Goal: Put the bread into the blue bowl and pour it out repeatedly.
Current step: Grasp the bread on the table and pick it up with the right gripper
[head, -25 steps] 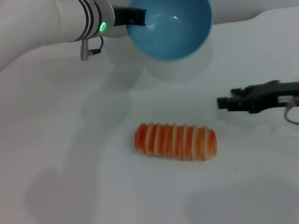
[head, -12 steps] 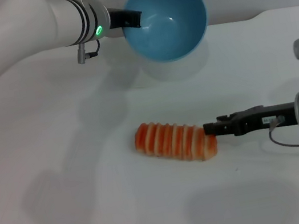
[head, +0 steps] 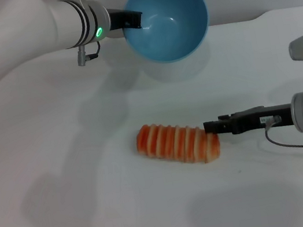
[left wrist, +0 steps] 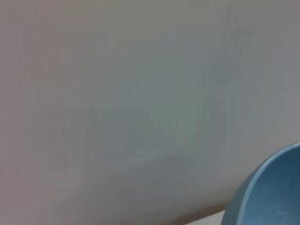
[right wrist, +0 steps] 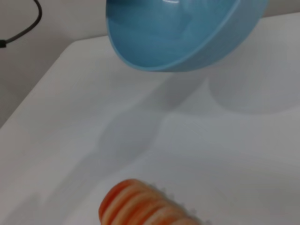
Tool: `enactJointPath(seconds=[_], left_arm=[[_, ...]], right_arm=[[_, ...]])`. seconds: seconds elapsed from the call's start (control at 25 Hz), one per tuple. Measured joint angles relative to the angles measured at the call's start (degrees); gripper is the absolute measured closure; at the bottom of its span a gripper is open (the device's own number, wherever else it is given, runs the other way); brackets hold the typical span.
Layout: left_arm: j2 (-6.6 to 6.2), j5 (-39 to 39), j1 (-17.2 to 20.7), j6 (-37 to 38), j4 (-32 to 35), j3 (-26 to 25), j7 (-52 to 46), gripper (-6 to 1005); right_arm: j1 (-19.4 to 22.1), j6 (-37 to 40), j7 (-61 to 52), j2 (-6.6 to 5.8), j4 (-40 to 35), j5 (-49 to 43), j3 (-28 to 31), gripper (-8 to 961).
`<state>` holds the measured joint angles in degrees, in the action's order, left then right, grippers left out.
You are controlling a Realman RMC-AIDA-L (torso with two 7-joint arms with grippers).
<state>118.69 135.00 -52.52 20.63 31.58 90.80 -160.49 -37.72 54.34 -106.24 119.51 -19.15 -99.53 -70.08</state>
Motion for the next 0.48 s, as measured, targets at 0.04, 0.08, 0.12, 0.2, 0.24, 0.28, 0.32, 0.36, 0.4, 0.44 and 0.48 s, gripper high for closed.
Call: enactJointPath(seconds=[0.04, 0.08, 0.12, 0.2, 0.24, 0.28, 0.32, 0.36, 0.4, 0.44, 0.48], left_arm=[[0.03, 0.0, 0.03, -0.16, 0.02, 0.0, 0.0, 1000], [0.04, 0.0, 0.04, -0.17, 0.01, -0.01, 0.0, 1000], [0.05, 0.0, 0.05, -0.19, 0.01, 0.01, 0.0, 1000], [0.05, 0.0, 0.09, -0.19, 0.01, 0.04, 0.0, 1000], [0.07, 0.0, 0.12, -0.19, 0.0, 0.05, 0.0, 1000], [0.1, 0.0, 0.14, -0.19, -0.05, 0.06, 0.0, 1000], [0.11, 0.0, 0.17, -0.19, -0.08, 0.06, 0.0, 1000], [0.14, -0.01, 0.25, -0.19, -0.08, 0.07, 0.0, 1000], [0.15, -0.03, 0.36, -0.19, -0.03, 0.08, 0.0, 1000], [0.15, -0.04, 0.51, -0.18, 0.07, 0.08, 0.0, 1000], [0.15, -0.05, 0.58, -0.18, 0.14, 0.08, 0.0, 1000]], right_arm=[[-0.33, -0.2, 0.02, 0.06, 0.25, 0.09, -0.02, 431], [-0.7, -0.38, 0.04, 0.09, 0.69, 0.24, -0.02, 433], [-1.46, -0.55, 0.07, 0.17, 1.69, 0.66, -0.04, 434], [-2.74, -0.8, 0.11, 0.23, 3.67, 1.33, -0.05, 437], [-3.24, -0.89, 0.11, 0.23, 4.45, 1.5, -0.05, 439], [-3.85, -1.0, 0.08, 0.24, 5.4, 1.65, -0.06, 441], [-4.22, -1.16, 0.08, 0.25, 6.21, 1.66, -0.06, 442], [-4.37, -1.2, -0.08, 0.25, 6.61, 1.67, -0.06, 444], [-4.43, -1.22, -0.28, 0.26, 6.94, 1.7, -0.06, 446], [-4.44, -1.24, -0.76, 0.26, 7.09, 1.7, -0.06, 447], [-4.43, -1.25, -1.27, 0.27, 7.19, 1.7, -0.07, 449]])
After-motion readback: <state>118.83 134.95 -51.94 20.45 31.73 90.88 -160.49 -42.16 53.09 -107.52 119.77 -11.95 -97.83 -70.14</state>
